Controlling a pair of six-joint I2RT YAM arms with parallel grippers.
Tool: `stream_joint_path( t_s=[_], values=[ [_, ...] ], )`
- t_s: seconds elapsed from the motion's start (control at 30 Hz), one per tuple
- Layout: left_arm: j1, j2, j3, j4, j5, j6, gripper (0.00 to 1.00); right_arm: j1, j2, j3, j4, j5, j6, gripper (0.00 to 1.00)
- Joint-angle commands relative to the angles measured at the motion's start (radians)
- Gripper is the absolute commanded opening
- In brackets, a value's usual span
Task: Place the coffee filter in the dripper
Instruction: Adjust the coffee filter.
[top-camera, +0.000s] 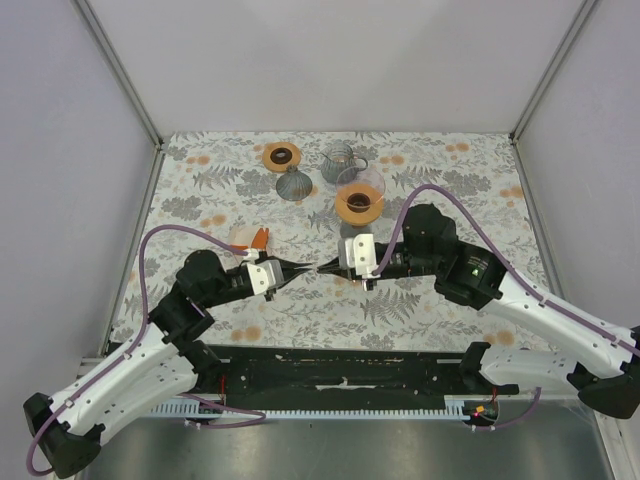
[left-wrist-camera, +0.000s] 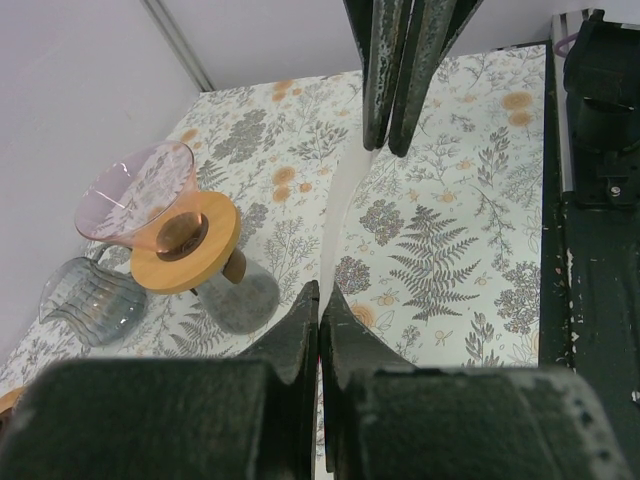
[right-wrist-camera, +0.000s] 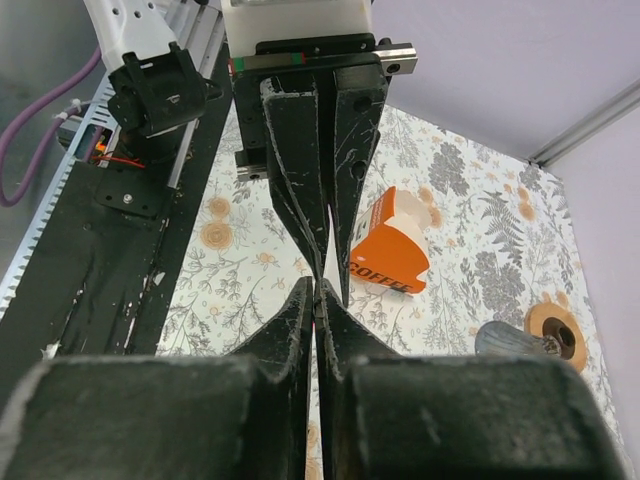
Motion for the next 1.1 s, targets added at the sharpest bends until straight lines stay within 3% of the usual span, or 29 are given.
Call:
stream_joint_path(
  t_s=[0.0,0.37,0.53,0.87,1.07],
  values=[
    [-0.006,0.005,0.001,0.055,-0.01,0.041,0.02,0.005,0.002,0.012,0.0,0.048,-0.018,0.06],
    [-0.006,0.014,0.007,0.054,-0.021,0.044,0.02,0.005,0.024,0.01,-0.029,0.117,-0.05,0.08],
    [-0.006,0.017,0.011,0.049,-0.012,0.063,0.02,0.005,0.021,0.013,-0.029,0.157,-0.064,0.15],
    [-0.008,0.023,0.011,0.032,-0.014,0.078,0.02,0.005,-0.099,-0.011,-0.049,0.088,-0.116,0.31],
    [-0.009,0.019,0.013,0.034,-0.014,0.078,0.02,0.005,-0.065,0.013,-0.048,0.062,-0.109,0.39]
  ],
)
